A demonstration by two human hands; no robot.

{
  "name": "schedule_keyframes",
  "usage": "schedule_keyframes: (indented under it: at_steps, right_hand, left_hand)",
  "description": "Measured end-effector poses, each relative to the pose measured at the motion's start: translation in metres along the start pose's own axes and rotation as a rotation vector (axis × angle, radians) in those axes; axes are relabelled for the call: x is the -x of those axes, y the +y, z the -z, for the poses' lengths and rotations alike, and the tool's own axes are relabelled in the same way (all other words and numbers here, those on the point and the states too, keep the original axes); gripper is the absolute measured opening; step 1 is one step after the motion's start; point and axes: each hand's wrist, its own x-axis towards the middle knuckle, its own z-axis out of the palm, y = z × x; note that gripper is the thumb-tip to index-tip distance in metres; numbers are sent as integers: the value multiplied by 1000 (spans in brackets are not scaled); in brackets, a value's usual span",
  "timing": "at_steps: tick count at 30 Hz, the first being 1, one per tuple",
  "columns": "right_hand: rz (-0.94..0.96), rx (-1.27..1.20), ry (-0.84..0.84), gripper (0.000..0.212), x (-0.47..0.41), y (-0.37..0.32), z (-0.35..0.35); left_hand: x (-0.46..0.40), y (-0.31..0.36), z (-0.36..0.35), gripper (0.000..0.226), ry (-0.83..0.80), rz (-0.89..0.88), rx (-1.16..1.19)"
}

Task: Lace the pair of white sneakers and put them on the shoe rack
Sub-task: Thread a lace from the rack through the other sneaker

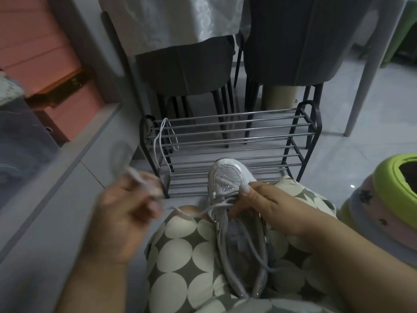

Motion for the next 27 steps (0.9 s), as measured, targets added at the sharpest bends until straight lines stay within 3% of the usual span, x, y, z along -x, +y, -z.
schedule_keyframes:
  at_steps: [2,4,12,27]
  right_hand:
    - [-7,-21,0,76,0,-1,0]
    - [-3,-4,-6,78,0,-2,-1]
    - [-54,-30,-11,86,-2,1,-1]
    - [-101,-64,-51,78,-3,0,0]
  left_hand:
    - [13,4,-28,9,-115,170,-44]
    - [21,-14,-53,10,-224,224,-176]
    - [12,-34,-57,11,35,126,-366]
    - [11,-44,-57,19,66,113,-464]
